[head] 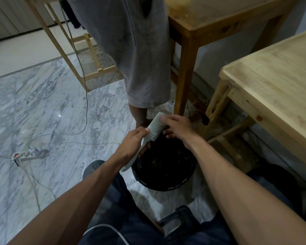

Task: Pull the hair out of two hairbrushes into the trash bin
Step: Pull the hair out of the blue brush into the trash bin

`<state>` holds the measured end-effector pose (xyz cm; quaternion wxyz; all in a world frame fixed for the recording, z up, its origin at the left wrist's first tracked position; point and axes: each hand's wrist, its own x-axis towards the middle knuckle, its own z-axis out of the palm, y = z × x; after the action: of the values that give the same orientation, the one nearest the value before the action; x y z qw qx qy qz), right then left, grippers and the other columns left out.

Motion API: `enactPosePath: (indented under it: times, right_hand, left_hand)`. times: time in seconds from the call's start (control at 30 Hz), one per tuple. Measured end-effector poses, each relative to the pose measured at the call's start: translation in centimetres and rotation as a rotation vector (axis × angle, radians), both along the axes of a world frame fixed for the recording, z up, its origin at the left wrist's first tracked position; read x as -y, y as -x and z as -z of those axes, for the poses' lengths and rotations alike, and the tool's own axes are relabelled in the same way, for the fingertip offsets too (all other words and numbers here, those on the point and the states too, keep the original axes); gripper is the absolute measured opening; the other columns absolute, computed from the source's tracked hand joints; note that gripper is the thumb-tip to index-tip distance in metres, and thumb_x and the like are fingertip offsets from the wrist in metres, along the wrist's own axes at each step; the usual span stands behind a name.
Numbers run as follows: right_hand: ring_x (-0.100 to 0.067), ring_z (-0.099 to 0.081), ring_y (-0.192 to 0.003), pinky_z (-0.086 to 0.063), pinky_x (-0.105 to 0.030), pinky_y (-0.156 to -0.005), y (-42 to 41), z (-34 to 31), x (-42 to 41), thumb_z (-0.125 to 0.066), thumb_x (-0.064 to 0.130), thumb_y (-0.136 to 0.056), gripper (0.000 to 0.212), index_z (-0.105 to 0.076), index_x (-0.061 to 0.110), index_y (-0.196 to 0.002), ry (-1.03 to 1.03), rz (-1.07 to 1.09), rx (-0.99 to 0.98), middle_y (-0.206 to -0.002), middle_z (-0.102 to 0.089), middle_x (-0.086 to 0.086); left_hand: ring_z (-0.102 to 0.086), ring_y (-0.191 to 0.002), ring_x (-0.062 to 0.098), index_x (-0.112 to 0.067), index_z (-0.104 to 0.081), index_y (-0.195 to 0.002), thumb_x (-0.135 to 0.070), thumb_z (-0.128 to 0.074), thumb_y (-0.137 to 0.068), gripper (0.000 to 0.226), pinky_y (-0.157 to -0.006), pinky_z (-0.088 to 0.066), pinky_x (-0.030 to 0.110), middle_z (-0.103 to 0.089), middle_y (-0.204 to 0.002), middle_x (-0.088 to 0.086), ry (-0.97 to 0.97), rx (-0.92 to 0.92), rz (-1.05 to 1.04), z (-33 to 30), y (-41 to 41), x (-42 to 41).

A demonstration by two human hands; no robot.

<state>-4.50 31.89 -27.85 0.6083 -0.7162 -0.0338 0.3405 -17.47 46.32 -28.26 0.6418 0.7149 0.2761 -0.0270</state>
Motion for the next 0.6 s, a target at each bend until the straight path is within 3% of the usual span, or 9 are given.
enactPosePath:
  times: [0.13,0.2,0.33,0.4,0.5,0.6]
  right_hand:
    - [-0.010,-0.061,-0.047,-0.058,-0.018,-0.053,-0.2,0.1,-0.9,-0.078,0.004,-0.088,0.013,-0.072,-0.007,-0.085,-0.066,0.150,-0.125,-0.070,-0.068,-0.013]
    - [-0.010,-0.059,-0.042,-0.055,-0.020,-0.048,-0.3,0.2,-1.3,-0.076,-0.002,-0.088,0.014,-0.069,-0.006,-0.077,-0.088,0.244,-0.196,-0.062,-0.066,-0.011]
    - [-0.014,-0.055,-0.045,-0.050,-0.027,-0.052,0.2,0.9,-1.5,-0.072,0.017,-0.094,0.035,-0.066,0.007,-0.061,0.142,0.176,0.006,-0.052,-0.062,-0.003]
    - [-0.013,-0.056,-0.046,-0.050,-0.029,-0.055,0.4,0.6,-1.2,-0.068,0.025,-0.097,0.039,-0.067,0.010,-0.061,0.213,0.138,0.098,-0.054,-0.062,-0.001]
    - [-0.011,-0.057,-0.053,-0.050,-0.026,-0.057,-0.1,-0.3,-0.4,-0.064,0.025,-0.100,0.033,-0.069,0.009,-0.071,0.162,0.119,0.085,-0.061,-0.062,0.000]
    - [-0.011,-0.056,-0.059,-0.050,-0.026,-0.061,-1.1,-0.9,0.9,-0.063,0.021,-0.100,0.027,-0.071,0.007,-0.079,0.096,0.144,0.077,-0.067,-0.062,-0.001]
  left_hand:
    - [-0.050,-0.050,0.011,-0.014,-0.066,-0.094,-0.042,-0.052,-0.106,0.033,-0.050,-0.037,0.028,-0.063,-0.070,0.005,-0.216,0.040,0.058,0.3,0.3,-0.1]
    - [-0.052,-0.052,0.008,-0.024,-0.064,-0.089,-0.042,-0.052,-0.107,0.028,-0.054,-0.040,0.028,-0.064,-0.070,0.002,-0.290,0.044,0.081,0.2,0.3,0.1]
    - [-0.065,-0.068,0.024,-0.014,-0.060,-0.091,-0.043,-0.047,-0.109,0.037,-0.064,-0.047,0.042,-0.071,-0.078,0.012,-0.556,0.043,0.106,0.4,-0.1,1.0]
    - [-0.065,-0.072,0.027,-0.015,-0.057,-0.095,-0.047,-0.042,-0.108,0.038,-0.065,-0.047,0.043,-0.069,-0.080,0.011,-0.620,-0.001,0.106,0.6,-0.5,1.2]
    - [-0.066,-0.075,0.025,-0.020,-0.053,-0.103,-0.048,-0.037,-0.109,0.032,-0.062,-0.044,0.037,-0.069,-0.087,0.008,-0.630,-0.130,0.034,1.2,-0.7,0.3]
    - [-0.067,-0.082,0.031,-0.017,-0.057,-0.101,-0.049,-0.037,-0.108,0.038,-0.063,-0.040,0.037,-0.071,-0.089,0.012,-0.596,-0.147,-0.007,1.5,-0.5,-0.4]
